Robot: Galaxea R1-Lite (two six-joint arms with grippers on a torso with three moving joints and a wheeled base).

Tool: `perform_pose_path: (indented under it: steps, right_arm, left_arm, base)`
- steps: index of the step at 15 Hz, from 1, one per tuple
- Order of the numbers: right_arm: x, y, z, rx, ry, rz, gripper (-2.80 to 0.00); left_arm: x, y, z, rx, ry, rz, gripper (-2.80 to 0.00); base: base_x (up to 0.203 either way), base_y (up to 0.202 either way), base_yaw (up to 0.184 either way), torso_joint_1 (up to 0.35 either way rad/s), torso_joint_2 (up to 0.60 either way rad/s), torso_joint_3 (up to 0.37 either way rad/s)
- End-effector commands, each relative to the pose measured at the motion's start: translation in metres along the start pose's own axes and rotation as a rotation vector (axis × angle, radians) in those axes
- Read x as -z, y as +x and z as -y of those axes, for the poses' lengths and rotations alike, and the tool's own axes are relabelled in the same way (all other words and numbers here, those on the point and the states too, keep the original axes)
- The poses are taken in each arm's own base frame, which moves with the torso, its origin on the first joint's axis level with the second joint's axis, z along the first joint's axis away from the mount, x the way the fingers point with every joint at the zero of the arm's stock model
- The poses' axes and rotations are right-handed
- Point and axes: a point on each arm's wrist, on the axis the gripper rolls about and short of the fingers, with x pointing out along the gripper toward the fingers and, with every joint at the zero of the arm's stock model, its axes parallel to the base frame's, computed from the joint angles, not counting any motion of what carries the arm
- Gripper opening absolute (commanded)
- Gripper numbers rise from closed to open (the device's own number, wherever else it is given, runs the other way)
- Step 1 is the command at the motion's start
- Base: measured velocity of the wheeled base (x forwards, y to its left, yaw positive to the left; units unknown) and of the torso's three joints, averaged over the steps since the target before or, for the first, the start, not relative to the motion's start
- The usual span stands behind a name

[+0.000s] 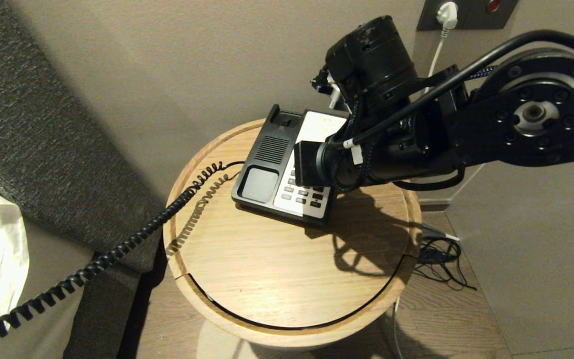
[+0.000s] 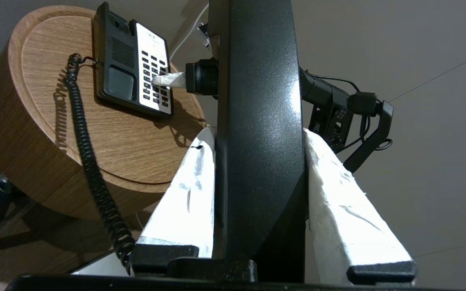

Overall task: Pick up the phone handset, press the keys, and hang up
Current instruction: Dial the number

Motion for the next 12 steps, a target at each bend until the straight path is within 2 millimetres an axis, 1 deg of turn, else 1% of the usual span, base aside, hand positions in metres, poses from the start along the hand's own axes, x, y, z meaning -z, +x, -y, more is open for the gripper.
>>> perform_pose_path:
  steps: [1, 5, 8, 12]
  right_arm:
    - [0.003, 0.003, 0.0, 0.007, 0.0, -0.012, -2.8]
    - [0.005, 0.011, 0.003, 0.022, -0.001, -0.024, -2.8]
    - [0.008, 0.012, 0.006, 0.029, -0.005, -0.034, -2.8]
    - [0.001, 0.002, 0.005, 0.014, 0.006, -0.005, -2.8]
  left_arm:
    - [0.001, 0.0, -0.001, -0.001, -0.003, -0.004, -2.8]
    - [0.003, -0.001, -0.002, -0.003, -0.004, -0.008, -2.8]
    - [0.003, -0.001, -0.003, -0.003, -0.004, -0.01, -2.8]
    - [0.004, -0.001, -0.003, -0.003, -0.004, -0.01, -2.8]
  base:
    - [0.0, 0.0, 0.0, 0.0, 0.0, 0.0]
    - [0.0, 0.0, 0.0, 0.0, 0.0, 0.0]
    - [0.0, 0.0, 0.0, 0.0, 0.0, 0.0]
    - [0.0, 0.0, 0.0, 0.0, 0.0, 0.0]
